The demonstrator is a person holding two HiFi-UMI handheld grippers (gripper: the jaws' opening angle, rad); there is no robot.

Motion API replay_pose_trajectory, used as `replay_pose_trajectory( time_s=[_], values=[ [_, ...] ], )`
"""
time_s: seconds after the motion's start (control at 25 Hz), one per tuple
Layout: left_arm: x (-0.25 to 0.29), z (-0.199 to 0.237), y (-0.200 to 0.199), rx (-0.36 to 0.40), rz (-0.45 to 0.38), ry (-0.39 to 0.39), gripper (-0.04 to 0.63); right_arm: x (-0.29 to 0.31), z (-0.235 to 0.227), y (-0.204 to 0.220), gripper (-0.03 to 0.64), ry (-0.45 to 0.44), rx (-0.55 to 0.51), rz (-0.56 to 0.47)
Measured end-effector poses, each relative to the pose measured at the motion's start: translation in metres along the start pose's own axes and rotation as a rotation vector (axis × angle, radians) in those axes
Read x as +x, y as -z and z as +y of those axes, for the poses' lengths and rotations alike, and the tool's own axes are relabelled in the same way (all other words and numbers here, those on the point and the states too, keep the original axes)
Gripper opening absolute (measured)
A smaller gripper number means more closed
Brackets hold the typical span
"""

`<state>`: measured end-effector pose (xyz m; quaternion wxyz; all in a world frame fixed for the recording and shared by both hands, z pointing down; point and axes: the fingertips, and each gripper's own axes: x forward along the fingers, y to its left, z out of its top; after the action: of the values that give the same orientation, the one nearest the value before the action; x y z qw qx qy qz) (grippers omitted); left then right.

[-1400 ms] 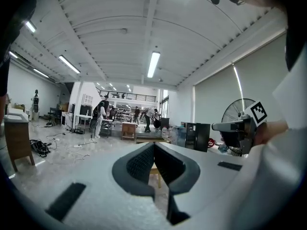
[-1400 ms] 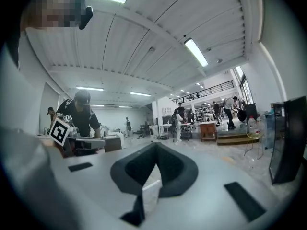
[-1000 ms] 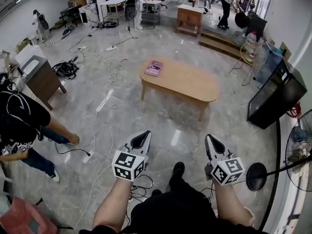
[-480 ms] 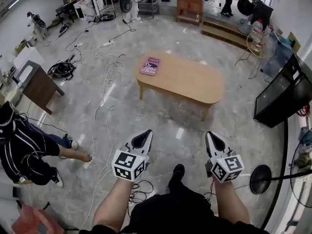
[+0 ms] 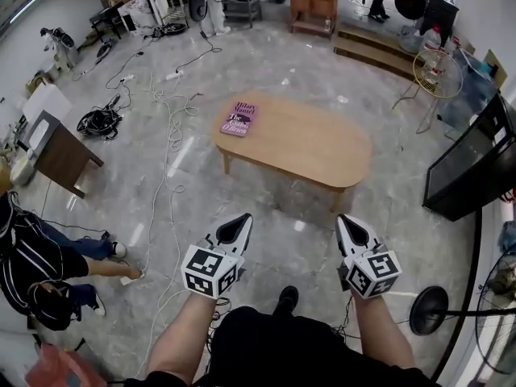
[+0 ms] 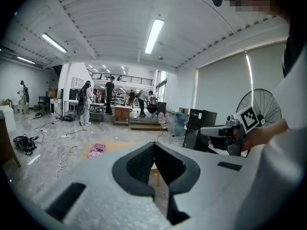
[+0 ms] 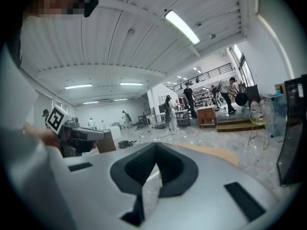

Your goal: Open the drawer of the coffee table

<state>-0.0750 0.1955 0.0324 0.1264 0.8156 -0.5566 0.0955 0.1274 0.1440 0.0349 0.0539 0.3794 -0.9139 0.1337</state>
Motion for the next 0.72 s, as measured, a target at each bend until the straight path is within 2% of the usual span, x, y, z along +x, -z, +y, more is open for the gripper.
replay_pose_trajectory(
  time_s=[0.32,0.48,0.72],
  values=[
    [0.049,0.01,-0.013,-0.008,0.003,0.012,0.002,0.022,-0.024,-0.013,0.005,-0.035,-0.007,0.01],
    [0.08,0.022,-0.011,-0.018,0.004,0.038,0.002,0.039,-0.044,-0.013,0.005,-0.004,-0.009,0.027],
    [0.13,0.066,-0.023,-0.037,-0.015,0.048,0.002,0.084,-0.072,-0.019,0.005,0.073,-0.003,0.065]
  ],
)
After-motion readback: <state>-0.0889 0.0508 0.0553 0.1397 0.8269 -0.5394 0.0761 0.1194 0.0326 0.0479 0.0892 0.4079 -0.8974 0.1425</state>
